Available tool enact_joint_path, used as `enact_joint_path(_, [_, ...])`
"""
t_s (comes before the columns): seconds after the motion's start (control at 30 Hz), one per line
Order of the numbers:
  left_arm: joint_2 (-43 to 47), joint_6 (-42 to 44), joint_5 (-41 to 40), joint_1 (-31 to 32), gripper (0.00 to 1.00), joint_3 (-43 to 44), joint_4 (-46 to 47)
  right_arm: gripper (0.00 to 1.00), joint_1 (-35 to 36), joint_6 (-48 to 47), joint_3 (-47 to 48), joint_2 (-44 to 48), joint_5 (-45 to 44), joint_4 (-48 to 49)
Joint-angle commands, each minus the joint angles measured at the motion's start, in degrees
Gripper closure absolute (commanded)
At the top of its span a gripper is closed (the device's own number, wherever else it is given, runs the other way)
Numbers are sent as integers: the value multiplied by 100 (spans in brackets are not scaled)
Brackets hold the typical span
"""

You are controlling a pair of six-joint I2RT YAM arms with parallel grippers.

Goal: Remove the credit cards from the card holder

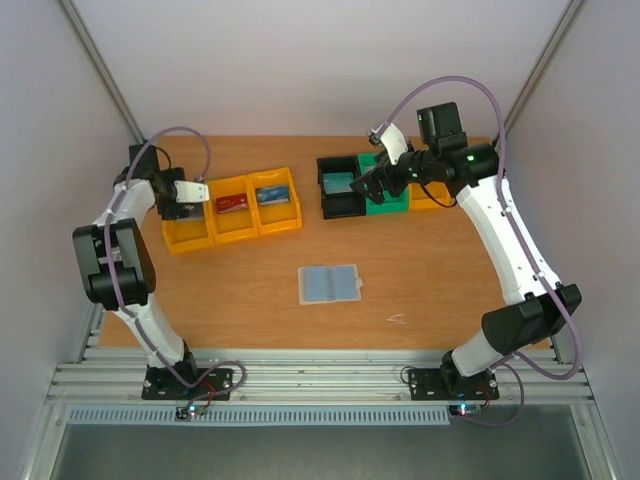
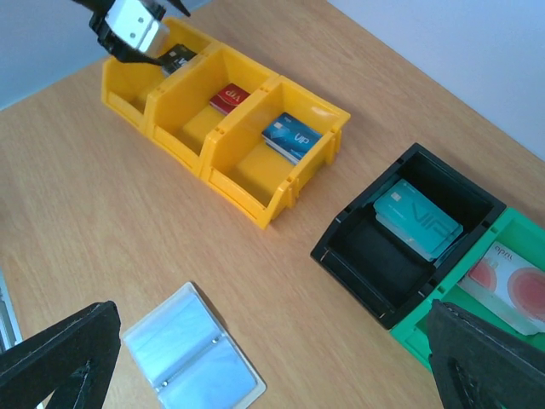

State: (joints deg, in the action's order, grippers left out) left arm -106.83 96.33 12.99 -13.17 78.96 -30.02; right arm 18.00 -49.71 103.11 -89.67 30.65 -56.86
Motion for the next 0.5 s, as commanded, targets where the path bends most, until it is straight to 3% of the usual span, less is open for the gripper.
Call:
enact_joint_path(0.0, [366,-880,530,-15,14,460,-710,2,-25,-136,-37,169,156,-62])
enact_joint_path(0.17, [907,-1082,766,285,14,197,-1084,1,-25,383,20,48,21,172])
enact_joint_path(0.33, [1772,-1945,1215,787,15,-66,-1176,2,-25,1518,558,-378,-400,460])
enact_joint_path(0.4, [2180,-2949,1517,1063,17,-230,-1012,2,-25,2130,912,-599,-538,648])
enact_joint_path(0.47, [2581,-5130,1712,1274,19,-535,-499,2,-24,3033,1099,-857,-757,923])
